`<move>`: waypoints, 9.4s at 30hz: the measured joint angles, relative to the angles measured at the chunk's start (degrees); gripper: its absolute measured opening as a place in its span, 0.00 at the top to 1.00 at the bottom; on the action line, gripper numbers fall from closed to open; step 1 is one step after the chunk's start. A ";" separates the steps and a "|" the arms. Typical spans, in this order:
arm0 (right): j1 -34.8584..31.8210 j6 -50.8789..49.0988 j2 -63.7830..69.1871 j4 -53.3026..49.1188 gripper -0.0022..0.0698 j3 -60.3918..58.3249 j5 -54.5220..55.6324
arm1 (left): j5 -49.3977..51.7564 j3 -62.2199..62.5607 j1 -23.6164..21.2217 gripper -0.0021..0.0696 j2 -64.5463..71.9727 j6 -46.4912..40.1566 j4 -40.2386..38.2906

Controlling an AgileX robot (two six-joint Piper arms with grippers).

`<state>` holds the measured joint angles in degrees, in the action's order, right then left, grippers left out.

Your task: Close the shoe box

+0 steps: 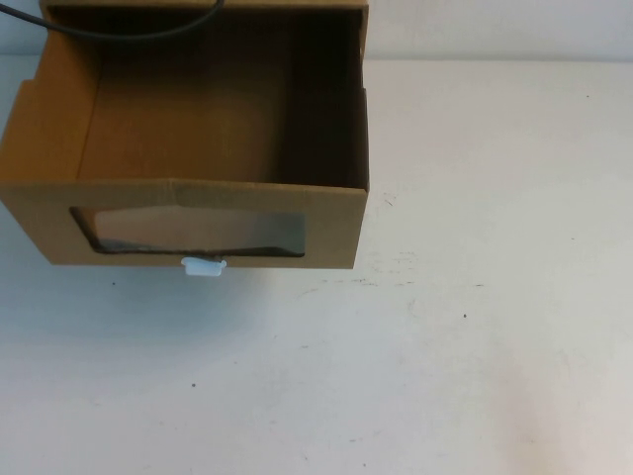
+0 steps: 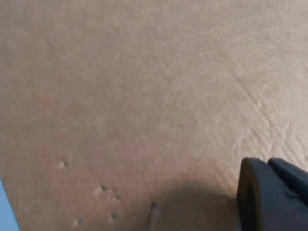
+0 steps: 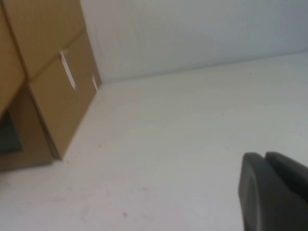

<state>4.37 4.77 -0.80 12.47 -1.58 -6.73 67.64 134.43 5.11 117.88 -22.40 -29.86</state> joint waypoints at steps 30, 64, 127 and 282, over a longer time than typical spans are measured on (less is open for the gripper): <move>6.14 8.98 55.36 16.37 0.99 50.69 -53.32 | 0.00 0.00 0.00 0.97 0.08 -0.20 -0.33; 47.56 -28.96 98.05 -29.83 0.99 84.83 -7.93 | 0.03 0.00 0.00 0.97 0.08 0.13 -0.69; 37.63 -7.10 94.52 -10.30 0.99 111.85 -48.56 | 0.64 -2.46 -0.13 0.97 -19.69 -1.78 5.25; 1.04 9.99 0.33 2.36 0.99 0.04 -13.60 | -46.96 -135.92 -1.36 0.97 -118.55 20.75 31.36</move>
<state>5.41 14.77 -0.47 14.83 -1.54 -20.33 20.68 -1.49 3.75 -0.67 -1.65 1.50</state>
